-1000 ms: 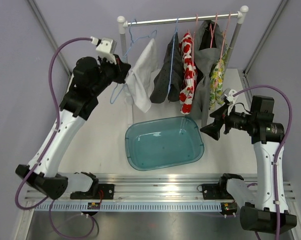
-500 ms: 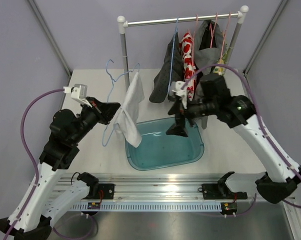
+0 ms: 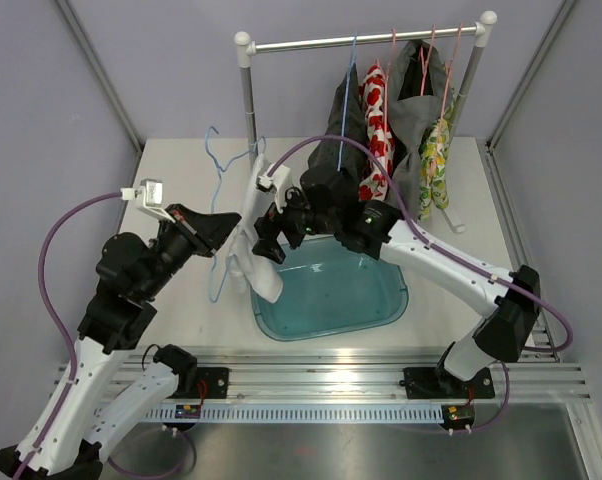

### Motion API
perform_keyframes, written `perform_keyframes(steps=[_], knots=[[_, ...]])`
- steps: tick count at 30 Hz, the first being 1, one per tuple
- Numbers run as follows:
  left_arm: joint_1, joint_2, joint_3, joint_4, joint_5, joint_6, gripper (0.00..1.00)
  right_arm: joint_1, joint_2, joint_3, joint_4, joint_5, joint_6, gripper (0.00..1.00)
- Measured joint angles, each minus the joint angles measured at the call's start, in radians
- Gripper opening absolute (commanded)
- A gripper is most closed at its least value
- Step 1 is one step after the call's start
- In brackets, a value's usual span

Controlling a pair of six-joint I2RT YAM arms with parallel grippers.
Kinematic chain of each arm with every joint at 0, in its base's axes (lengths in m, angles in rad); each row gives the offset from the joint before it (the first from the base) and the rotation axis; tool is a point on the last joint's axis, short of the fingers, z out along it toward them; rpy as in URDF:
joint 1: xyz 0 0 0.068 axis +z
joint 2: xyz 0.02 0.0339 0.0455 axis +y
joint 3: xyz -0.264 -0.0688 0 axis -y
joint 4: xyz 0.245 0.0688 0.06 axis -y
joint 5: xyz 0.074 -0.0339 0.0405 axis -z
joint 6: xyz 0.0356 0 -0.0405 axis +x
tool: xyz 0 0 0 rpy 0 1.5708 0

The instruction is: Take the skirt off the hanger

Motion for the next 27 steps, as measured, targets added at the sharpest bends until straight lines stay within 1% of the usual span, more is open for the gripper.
perform_keyframes(steps=[2, 3, 5, 6, 7, 8, 9, 10, 11, 14, 17, 21, 27], knots=[[0.000, -0.012, -0.013, 0.008, 0.002, -0.014, 0.00, 0.004, 0.024, -0.009, 0.042, -0.002, 0.019, 0.88], [0.000, -0.019, -0.018, 0.011, 0.003, -0.019, 0.00, 0.008, 0.034, -0.015, 0.060, -0.003, 0.024, 0.84], [0.000, -0.028, -0.027, 0.016, 0.004, -0.026, 0.00, 0.025, 0.049, -0.028, 0.087, -0.005, 0.034, 0.74], [0.000, -0.033, -0.030, 0.016, 0.005, -0.030, 0.00, 0.035, 0.056, -0.035, 0.100, -0.005, 0.037, 0.65], [0.000, -0.038, -0.031, 0.018, 0.005, -0.034, 0.00, 0.045, 0.062, -0.040, 0.108, -0.006, 0.039, 0.47], [0.000, -0.043, -0.032, 0.021, 0.005, -0.037, 0.00, 0.054, 0.068, -0.042, 0.113, -0.010, 0.037, 0.35], [0.000, -0.050, -0.035, 0.024, 0.005, -0.040, 0.00, 0.060, 0.074, -0.042, 0.117, -0.013, 0.040, 0.25], [0.000, -0.053, -0.036, 0.026, 0.005, -0.040, 0.00, 0.063, 0.077, -0.042, 0.121, -0.013, 0.045, 0.17], [0.000, -0.059, -0.038, 0.026, 0.005, -0.040, 0.00, 0.064, 0.079, -0.042, 0.124, -0.019, 0.043, 0.00], [0.000, -0.077, -0.041, 0.019, 0.000, -0.026, 0.00, 0.063, 0.077, -0.035, 0.122, -0.030, 0.026, 0.00], [0.000, -0.097, -0.034, -0.049, -0.045, 0.047, 0.00, 0.063, 0.077, 0.033, 0.048, -0.028, -0.018, 0.00], [-0.001, -0.118, -0.009, -0.196, -0.166, 0.173, 0.00, 0.048, 0.078, 0.216, -0.080, -0.031, -0.093, 0.00], [-0.002, -0.168, 0.007, -0.370, -0.413, 0.329, 0.00, -0.023, 0.100, 0.534, -0.211, -0.102, -0.169, 0.00]])
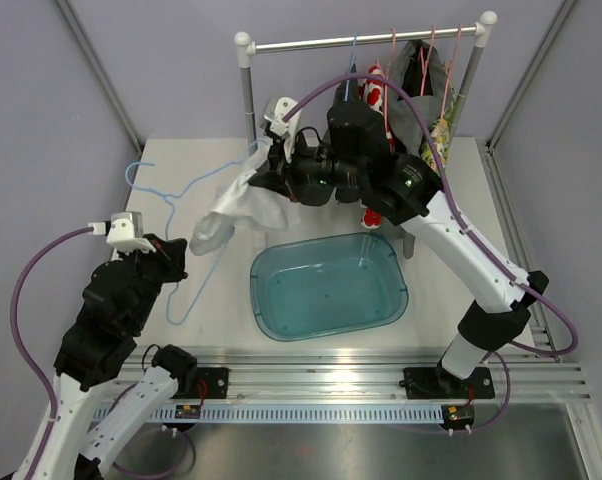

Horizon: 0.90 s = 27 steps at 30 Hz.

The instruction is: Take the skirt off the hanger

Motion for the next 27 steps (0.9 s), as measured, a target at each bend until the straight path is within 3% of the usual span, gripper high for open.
perform_keyframes(steps=[5, 13, 27], knots=[[0.000, -0.006, 0.000, -0.101, -0.178, 0.057, 0.00, -0.016, 0.057, 0.157, -0.033, -0.041, -0.017, 0.00], [0.000, -0.029, 0.006, -0.190, -0.401, 0.120, 0.00, -0.016, 0.210, 0.174, -0.087, -0.111, -0.008, 0.00], [0.000, -0.056, 0.084, -0.227, -0.475, 0.173, 0.00, -0.010, 0.364, 0.216, -0.080, -0.249, 0.056, 0.00]])
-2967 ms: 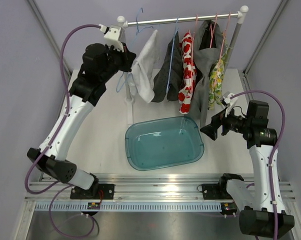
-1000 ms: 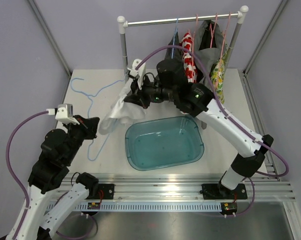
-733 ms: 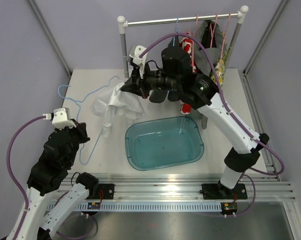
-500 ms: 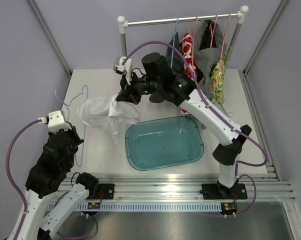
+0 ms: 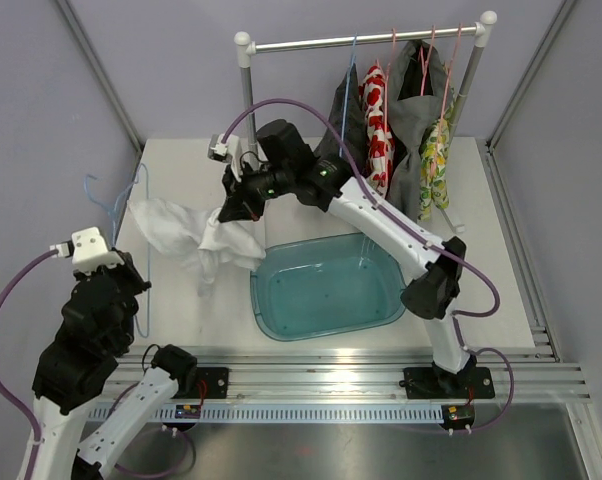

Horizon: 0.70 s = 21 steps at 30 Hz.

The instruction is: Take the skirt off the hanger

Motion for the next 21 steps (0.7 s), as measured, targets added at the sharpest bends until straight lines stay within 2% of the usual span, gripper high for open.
perform_keyframes(steps=[5, 9, 10, 12, 13, 14, 15, 18, 21], knots=[[0.000, -0.031, 0.053, -0.014, 0.005, 0.006, 0.00, 0.000, 0.108, -0.010, 0.001, 0.002, 0.016, 0.01], [0.000, -0.054, 0.100, -0.005, 0.063, 0.005, 0.00, 0.000, 0.164, -0.012, 0.000, 0.001, 0.018, 0.13], [0.000, -0.056, 0.108, 0.003, 0.085, 0.004, 0.00, 0.001, 0.173, -0.012, 0.000, -0.002, 0.017, 0.20], [0.000, -0.056, 0.117, 0.023, 0.136, 0.003, 0.00, 0.002, 0.185, -0.012, -0.008, -0.012, 0.010, 0.39], [0.000, -0.056, 0.117, 0.030, 0.160, 0.003, 0.00, 0.002, 0.186, -0.012, -0.012, -0.019, -0.001, 0.51], [0.000, -0.056, 0.117, 0.033, 0.184, 0.005, 0.00, 0.003, 0.187, -0.012, -0.026, -0.028, -0.015, 0.70], [0.000, -0.056, 0.117, 0.036, 0.205, 0.006, 0.00, 0.004, 0.187, -0.011, -0.042, -0.032, -0.032, 0.77], [0.000, -0.056, 0.112, 0.057, 0.269, 0.014, 0.00, 0.006, 0.180, -0.010, -0.093, -0.034, -0.102, 0.89], [0.000, -0.051, 0.098, 0.081, 0.363, 0.035, 0.00, 0.005, 0.141, -0.026, -0.167, -0.028, -0.195, 0.92]])
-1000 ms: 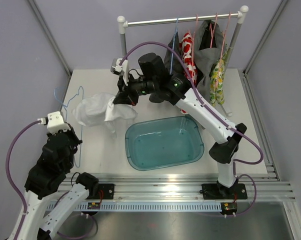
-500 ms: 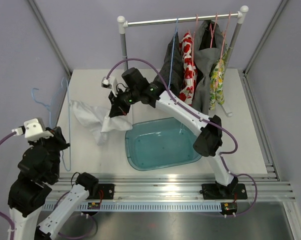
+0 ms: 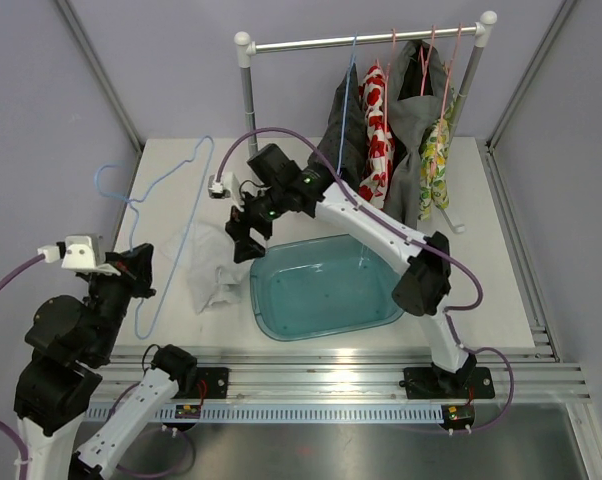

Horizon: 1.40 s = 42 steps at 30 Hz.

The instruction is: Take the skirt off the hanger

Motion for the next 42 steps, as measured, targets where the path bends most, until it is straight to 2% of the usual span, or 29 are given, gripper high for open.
perform_keyframes(steps=[3, 8, 12, 13, 18, 26, 33, 37, 42], knots=[[0.000, 0.021, -0.023, 0.027, 0.102, 0.025, 0.00, -0.002, -0.135, -0.101, -0.068, -0.009, -0.109, 0.94], [0.000, 0.153, -0.027, 0.071, 0.233, 0.059, 0.00, -0.037, -0.525, -0.349, -0.156, -0.066, -0.318, 0.97], [0.000, 0.277, -0.027, 0.122, 0.273, 0.080, 0.00, -0.198, -0.784, -0.437, -0.181, -0.122, -0.380, 0.97], [0.000, 0.311, -0.027, 0.140, 0.276, 0.084, 0.00, -0.289, -0.854, -0.457, -0.165, -0.142, -0.369, 0.97], [0.000, 0.510, 0.028, 0.240, 0.283, 0.097, 0.00, -0.580, -0.975, -0.602, -0.090, -0.195, -0.295, 0.97], [-0.033, 0.809, 0.214, 0.414, 0.268, 0.101, 0.00, -0.866, -1.028, -0.975, 0.040, -0.372, -0.190, 0.98], [-0.058, 0.988, 0.417, 0.506, 0.179, 0.134, 0.00, -0.919, -1.073, -1.072, 0.147, -0.492, -0.117, 0.98], [-0.058, 1.118, 0.563, 0.512, 0.138, 0.152, 0.00, -0.923, -1.091, -1.087, 0.204, -0.539, -0.076, 0.99], [-0.058, 1.245, 0.660, 0.494, 0.101, 0.160, 0.00, -0.923, -1.093, -1.106, 0.255, -0.574, -0.039, 0.99]])
